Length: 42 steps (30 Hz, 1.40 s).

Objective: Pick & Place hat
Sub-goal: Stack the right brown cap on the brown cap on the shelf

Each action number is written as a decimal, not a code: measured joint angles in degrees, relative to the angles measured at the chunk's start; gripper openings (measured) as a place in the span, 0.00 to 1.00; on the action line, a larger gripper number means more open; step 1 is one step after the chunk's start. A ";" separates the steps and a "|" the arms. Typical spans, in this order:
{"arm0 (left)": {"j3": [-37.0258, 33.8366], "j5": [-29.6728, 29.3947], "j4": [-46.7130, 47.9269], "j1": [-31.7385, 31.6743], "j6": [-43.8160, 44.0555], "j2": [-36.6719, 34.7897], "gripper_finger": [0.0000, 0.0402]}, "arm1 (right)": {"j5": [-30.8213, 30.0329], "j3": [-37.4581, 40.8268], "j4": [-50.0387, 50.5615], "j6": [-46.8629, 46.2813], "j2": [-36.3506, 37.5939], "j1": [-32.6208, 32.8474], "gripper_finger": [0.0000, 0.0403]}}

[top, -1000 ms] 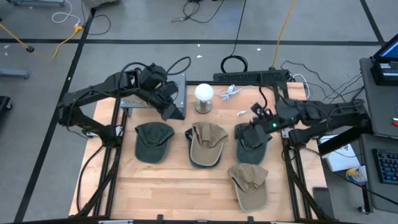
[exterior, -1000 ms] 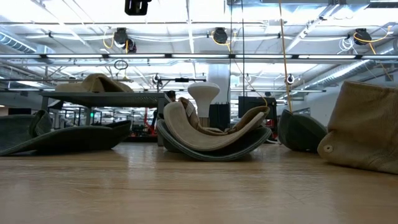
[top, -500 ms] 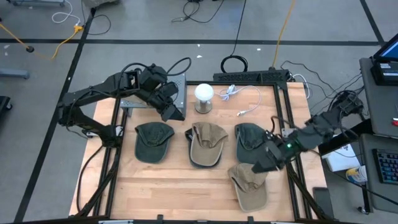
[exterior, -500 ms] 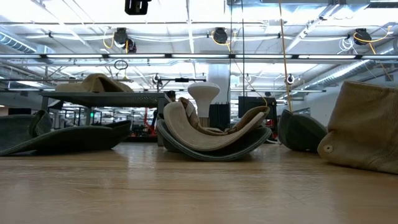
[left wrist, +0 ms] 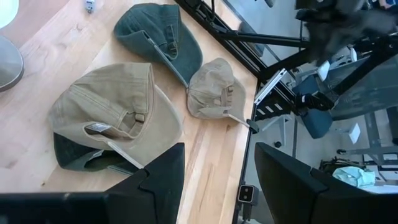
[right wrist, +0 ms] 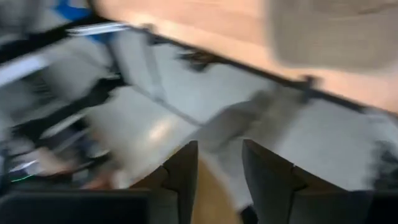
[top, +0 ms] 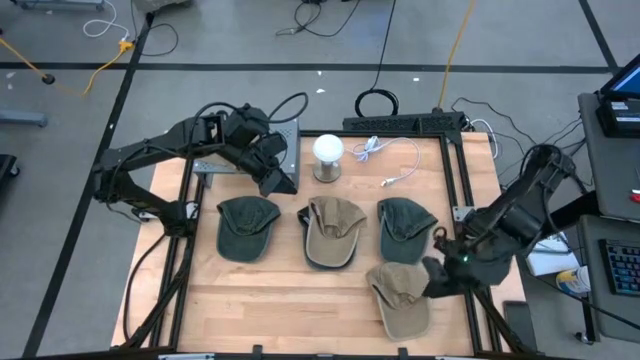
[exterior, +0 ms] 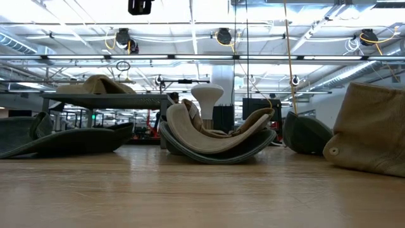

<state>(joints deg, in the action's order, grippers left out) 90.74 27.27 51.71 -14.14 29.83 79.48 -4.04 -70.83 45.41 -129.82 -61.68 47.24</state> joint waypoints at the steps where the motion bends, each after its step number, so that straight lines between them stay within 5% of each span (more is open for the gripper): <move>1: 0.00 -0.03 -0.07 0.08 -0.12 0.00 0.49 | 1.66 0.00 1.66 -0.09 -0.66 -0.16 0.27; 14: 0.00 -0.13 -2.13 0.80 0.08 0.00 0.49 | 4.18 0.00 21.04 -1.31 -9.02 3.13 0.18; 30: 0.00 -0.33 -2.30 0.80 -0.57 0.00 0.49 | 8.10 -0.02 20.92 -1.01 -23.21 3.13 0.19; 37: 0.00 -0.35 -2.30 0.80 -1.08 0.00 0.49 | 10.38 0.86 19.94 -1.42 -24.62 1.84 0.19; 42: 0.00 -0.38 -2.30 0.80 -1.65 0.00 0.49 | 13.22 6.58 11.76 -0.16 -23.60 0.66 0.29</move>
<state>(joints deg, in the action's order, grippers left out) 90.74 26.89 49.41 -13.34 28.17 79.48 9.19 -64.25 57.17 -129.98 -85.28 47.90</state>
